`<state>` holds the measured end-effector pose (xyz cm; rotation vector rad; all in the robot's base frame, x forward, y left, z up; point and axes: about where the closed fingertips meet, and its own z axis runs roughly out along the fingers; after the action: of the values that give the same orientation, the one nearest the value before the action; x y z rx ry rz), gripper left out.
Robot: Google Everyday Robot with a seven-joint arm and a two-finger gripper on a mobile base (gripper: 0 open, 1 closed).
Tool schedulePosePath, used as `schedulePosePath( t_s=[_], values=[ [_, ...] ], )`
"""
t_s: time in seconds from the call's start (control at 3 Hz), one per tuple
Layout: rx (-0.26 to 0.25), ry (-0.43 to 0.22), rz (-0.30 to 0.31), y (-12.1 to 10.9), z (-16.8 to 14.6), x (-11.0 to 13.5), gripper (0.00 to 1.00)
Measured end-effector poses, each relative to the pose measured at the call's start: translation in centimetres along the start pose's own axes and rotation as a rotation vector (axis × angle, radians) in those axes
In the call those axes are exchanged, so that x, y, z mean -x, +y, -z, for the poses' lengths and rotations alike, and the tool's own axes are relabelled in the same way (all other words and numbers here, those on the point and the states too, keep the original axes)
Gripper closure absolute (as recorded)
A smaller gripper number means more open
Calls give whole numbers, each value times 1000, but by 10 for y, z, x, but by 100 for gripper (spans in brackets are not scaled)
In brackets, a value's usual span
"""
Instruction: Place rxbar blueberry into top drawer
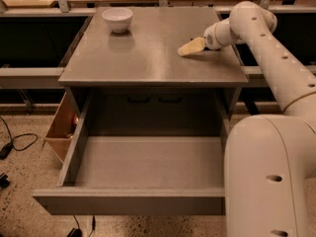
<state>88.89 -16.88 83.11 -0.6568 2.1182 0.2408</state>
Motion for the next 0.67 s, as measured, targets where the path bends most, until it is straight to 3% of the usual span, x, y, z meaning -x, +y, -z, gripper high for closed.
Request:
schedulePosePath(
  t_s=[0.33, 0.67],
  values=[
    [-12, 15, -38, -6, 0, -18, 24],
    [-12, 15, -38, -6, 3, -13, 47]
  ],
)
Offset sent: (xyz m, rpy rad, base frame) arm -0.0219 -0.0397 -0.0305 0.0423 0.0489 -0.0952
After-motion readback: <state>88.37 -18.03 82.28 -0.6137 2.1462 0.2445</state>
